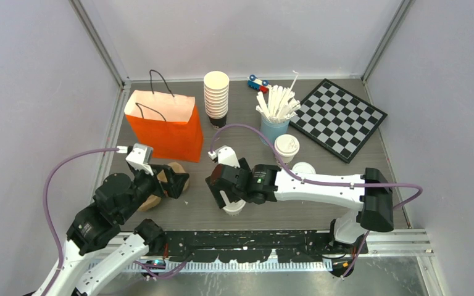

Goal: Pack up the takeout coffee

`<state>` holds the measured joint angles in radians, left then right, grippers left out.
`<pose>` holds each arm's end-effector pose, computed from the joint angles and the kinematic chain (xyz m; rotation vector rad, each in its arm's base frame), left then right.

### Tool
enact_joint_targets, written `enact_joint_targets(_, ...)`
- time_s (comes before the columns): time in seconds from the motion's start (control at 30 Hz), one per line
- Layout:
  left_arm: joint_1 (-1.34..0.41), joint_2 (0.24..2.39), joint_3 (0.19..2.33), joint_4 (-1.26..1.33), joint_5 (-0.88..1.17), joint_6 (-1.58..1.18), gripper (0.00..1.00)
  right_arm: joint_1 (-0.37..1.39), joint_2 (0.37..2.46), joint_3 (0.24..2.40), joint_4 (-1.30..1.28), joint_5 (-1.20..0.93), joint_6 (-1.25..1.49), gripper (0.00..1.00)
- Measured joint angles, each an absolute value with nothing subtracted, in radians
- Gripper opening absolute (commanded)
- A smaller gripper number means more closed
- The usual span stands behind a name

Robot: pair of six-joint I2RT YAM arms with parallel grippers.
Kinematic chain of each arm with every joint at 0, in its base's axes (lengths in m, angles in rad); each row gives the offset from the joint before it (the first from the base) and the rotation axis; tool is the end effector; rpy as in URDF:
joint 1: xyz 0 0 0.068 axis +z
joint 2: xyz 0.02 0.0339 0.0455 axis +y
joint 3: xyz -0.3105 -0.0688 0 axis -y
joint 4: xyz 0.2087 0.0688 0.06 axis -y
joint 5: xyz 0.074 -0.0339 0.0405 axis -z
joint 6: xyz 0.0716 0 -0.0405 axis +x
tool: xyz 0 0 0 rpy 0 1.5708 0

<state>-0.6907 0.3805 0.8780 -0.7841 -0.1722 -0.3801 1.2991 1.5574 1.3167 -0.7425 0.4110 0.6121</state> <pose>0.0272 -0.0065 0.3403 0.1718 1.8861 -0.5808 0.1108 0.2912 0.3163 -0.6821 2.3676 0.3118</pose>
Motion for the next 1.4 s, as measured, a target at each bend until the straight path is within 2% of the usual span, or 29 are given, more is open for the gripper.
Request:
enact_joint_targets(0.43, -0.691, 0.329, 0.817, -0.815, -0.252, -0.332, 1.0, 1.301, 1.611, 1.333, -0.773, 0.406, 0.596, 0.91)
enact_joint_targets(1.4, -0.691, 0.332, 0.817, -0.831, -0.271, -0.328, 1.0, 1.301, 1.617, 1.355, -0.795, 0.364, 0.569, 0.92)
